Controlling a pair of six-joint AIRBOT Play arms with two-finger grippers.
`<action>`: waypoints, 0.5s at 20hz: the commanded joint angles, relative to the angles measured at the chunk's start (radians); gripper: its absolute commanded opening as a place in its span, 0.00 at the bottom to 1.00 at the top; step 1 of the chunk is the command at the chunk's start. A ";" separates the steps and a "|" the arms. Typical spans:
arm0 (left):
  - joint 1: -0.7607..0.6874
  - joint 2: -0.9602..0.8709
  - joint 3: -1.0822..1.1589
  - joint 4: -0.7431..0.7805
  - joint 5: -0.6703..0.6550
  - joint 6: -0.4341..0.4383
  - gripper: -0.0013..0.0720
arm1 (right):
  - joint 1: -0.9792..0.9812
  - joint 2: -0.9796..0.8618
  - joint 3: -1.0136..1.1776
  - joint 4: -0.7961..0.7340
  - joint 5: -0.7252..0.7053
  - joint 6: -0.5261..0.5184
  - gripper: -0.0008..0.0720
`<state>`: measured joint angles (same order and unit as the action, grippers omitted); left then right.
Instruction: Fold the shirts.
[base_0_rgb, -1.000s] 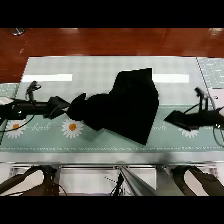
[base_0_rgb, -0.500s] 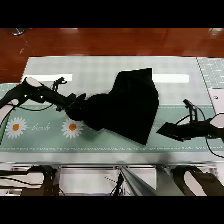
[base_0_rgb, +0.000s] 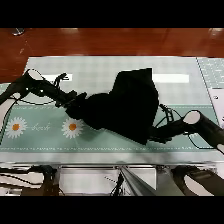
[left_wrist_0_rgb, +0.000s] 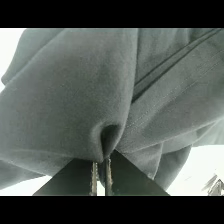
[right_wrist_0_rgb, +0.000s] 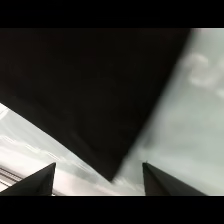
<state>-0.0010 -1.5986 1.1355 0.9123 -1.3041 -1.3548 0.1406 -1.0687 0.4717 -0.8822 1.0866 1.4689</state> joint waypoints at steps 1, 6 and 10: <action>-0.008 -0.002 0.005 0.004 -0.006 0.000 0.06 | 0.032 -0.111 0.040 0.157 -0.087 -0.074 0.86; -0.041 -0.001 0.005 -0.017 0.012 0.000 0.06 | 0.045 -0.266 0.163 0.216 -0.103 -0.125 0.69; -0.047 0.022 0.006 -0.049 0.017 0.000 0.06 | 0.084 -0.310 0.296 0.202 -0.039 -0.208 0.04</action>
<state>-0.0422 -1.5917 1.1404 0.8883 -1.2949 -1.3552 0.2054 -1.3399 0.6777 -0.6876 1.0039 1.3182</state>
